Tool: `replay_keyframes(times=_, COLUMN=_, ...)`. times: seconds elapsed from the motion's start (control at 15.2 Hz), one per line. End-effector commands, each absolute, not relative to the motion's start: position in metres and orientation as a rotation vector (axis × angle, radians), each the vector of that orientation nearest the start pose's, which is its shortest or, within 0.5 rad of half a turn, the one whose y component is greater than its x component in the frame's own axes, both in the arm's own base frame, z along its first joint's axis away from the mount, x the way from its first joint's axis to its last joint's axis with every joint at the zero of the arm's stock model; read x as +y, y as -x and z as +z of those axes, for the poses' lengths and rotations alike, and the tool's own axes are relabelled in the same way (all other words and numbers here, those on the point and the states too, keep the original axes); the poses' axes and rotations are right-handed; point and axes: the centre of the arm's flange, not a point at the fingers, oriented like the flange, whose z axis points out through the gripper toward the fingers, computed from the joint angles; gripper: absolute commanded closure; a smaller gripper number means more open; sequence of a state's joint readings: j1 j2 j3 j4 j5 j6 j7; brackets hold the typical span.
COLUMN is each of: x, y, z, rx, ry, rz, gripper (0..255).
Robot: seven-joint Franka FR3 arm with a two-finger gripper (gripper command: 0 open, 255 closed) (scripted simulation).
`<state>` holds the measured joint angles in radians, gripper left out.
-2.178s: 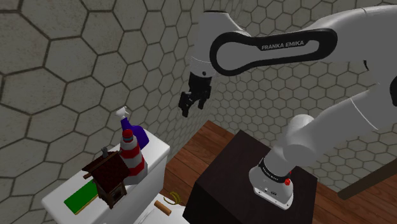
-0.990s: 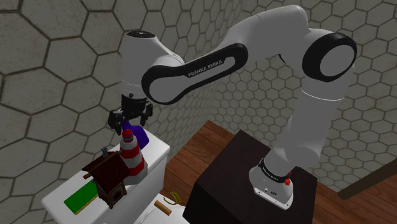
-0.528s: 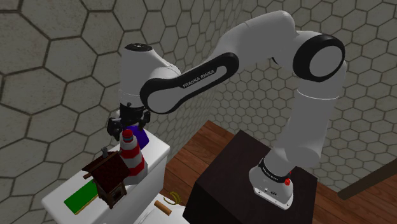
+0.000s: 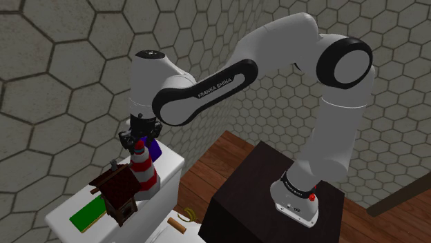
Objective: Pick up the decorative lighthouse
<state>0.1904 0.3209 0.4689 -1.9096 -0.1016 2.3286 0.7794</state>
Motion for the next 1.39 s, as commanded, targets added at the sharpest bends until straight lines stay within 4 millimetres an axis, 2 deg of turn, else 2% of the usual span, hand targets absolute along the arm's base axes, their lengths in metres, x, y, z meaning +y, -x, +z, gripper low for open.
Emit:
replay_keyframes(times=0.0, x=0.371, y=-0.509, z=0.358, rx=0.128, ry=3.001, rz=-0.089, gripper=255)
replay_keyframes(times=0.2, x=0.371, y=-0.508, z=0.358, rx=0.128, ry=3.001, rz=-0.089, gripper=255)
replay_keyframes(times=1.19, x=0.371, y=-0.508, z=0.437, rx=0.128, ry=3.001, rz=-0.089, gripper=255)
replay_keyframes(times=1.32, x=0.371, y=-0.508, z=0.438, rx=0.128, ry=3.001, rz=-0.089, gripper=255)
